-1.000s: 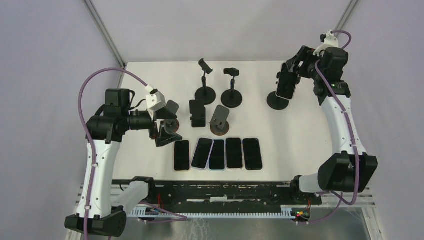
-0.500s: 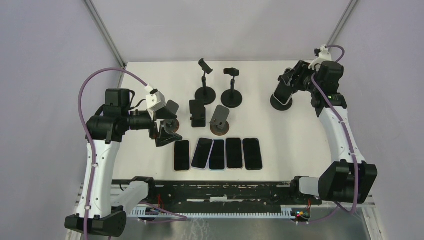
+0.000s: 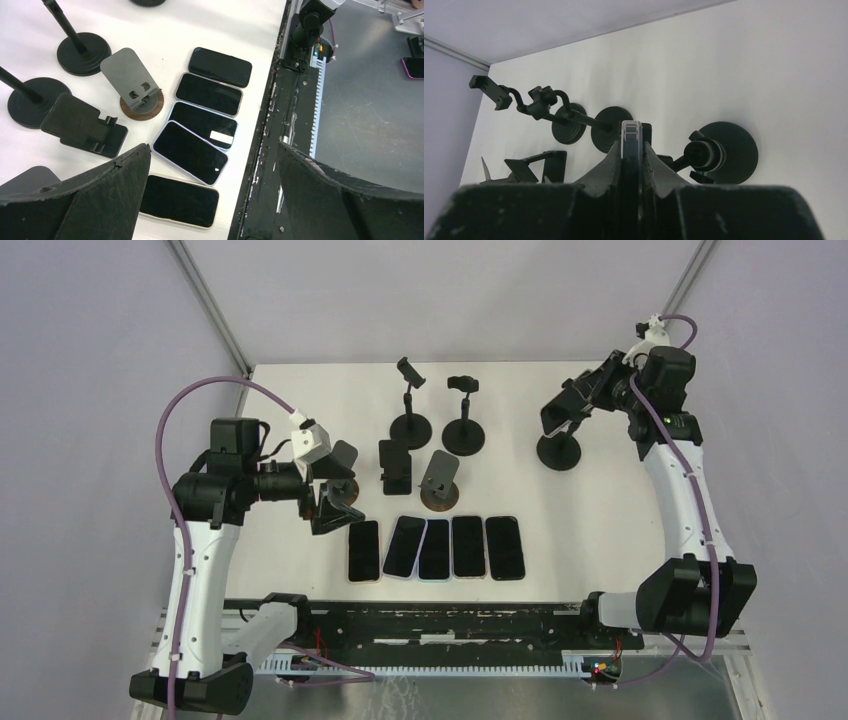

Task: Remove the phone from the phone stand

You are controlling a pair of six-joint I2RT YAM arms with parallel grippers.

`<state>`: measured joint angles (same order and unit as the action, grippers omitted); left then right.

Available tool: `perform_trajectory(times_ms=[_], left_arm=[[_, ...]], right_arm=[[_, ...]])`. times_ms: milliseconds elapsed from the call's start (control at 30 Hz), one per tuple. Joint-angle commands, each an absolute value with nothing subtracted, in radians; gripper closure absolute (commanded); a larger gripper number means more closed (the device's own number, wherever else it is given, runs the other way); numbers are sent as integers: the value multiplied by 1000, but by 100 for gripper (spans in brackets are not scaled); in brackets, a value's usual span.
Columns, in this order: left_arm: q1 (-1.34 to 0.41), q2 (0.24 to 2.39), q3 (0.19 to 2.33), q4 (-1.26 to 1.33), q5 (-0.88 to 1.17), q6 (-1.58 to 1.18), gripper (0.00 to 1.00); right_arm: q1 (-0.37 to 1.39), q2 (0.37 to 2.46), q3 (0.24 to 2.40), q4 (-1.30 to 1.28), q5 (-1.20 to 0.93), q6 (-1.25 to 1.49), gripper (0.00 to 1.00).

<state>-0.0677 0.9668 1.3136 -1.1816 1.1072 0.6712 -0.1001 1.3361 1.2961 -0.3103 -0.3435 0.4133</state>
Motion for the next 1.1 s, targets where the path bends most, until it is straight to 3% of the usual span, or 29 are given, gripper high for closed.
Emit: perform_trajectory(times_ms=[0,267,633,767,1067], left_arm=[[-65,971,1301,-1200,1181,654,0],[-65,984,1284,-1072,1202,571,0],[-66,1009,1353,-1046,1279,590,0],[-66,998,1371,-1004,1268,549,0],[-66,974,1431,-952,1214,539,0]], right_arm=[[-100,1297,1453,-236,-437,478,100],[-99,1261,1659,-283,-558,561,100],[-66,1139,1557,69,-818,913,100],[25,1091,1408,369,-852,1096,100],[331,1176,1427,409,-820,1081,100]])
